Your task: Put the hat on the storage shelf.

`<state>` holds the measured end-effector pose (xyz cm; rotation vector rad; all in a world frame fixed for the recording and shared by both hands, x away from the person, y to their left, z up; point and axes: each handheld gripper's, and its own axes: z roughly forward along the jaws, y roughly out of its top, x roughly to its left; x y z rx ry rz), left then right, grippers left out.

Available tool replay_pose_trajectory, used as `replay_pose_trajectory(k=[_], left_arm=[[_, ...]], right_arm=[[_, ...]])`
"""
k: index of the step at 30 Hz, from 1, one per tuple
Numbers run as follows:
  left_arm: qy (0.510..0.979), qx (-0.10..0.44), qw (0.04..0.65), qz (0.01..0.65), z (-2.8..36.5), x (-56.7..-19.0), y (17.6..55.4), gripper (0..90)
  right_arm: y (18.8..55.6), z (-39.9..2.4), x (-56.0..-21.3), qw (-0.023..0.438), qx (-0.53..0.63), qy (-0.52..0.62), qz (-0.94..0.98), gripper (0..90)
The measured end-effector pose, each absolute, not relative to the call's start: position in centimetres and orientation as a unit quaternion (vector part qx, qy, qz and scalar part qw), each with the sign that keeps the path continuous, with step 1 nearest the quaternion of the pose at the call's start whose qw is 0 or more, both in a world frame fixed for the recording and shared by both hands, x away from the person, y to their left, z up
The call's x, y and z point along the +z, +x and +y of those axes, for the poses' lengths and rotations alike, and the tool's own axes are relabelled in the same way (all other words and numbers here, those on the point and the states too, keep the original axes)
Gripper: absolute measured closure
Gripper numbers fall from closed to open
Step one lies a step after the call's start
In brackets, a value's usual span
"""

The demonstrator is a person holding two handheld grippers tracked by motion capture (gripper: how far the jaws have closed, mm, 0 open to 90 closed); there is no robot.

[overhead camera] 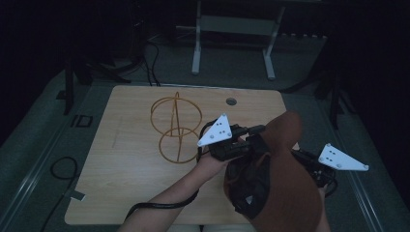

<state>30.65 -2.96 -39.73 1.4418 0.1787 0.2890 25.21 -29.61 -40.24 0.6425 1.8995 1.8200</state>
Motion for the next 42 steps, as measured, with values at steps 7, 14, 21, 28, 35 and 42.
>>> replay_pose_trajectory(k=[7, 14, 21, 28, 35, 42], left_arm=[[0.671, 0.159, 0.717, 0.106, -2.4, -39.4, 30.7, 55.2], [0.683, 0.186, 0.693, 0.138, -0.9, -39.6, 30.6, 38.8], [0.685, 0.188, 0.68, 0.181, 1.1, -39.5, 30.2, 31.7], [0.711, 0.202, 0.646, 0.189, 3.0, -39.5, 28.7, 28.9], [0.733, 0.208, 0.617, 0.198, 5.5, -40.2, 27.5, 26.5], [0.734, 0.212, 0.613, 0.201, 8.1, -41.3, 26.6, 17.4]], right_arm=[[25.3, -30.2, -39.6, 0.217, 0.662, 0.231, 0.679, 87.8], [25.5, -30.6, -38.9, 0.231, 0.66, 0.242, 0.673, 87.9], [25.7, -31.2, -38.7, 0.229, 0.67, 0.253, 0.659, 87.9], [26.1, -31.8, -38.3, 0.234, 0.674, 0.269, 0.647, 87.9], [26.9, -32.0, -37.8, 0.243, 0.672, 0.28, 0.641, 87.9], [27.9, -31.9, -37.4, 0.248, 0.669, 0.29, 0.638, 87.9]])
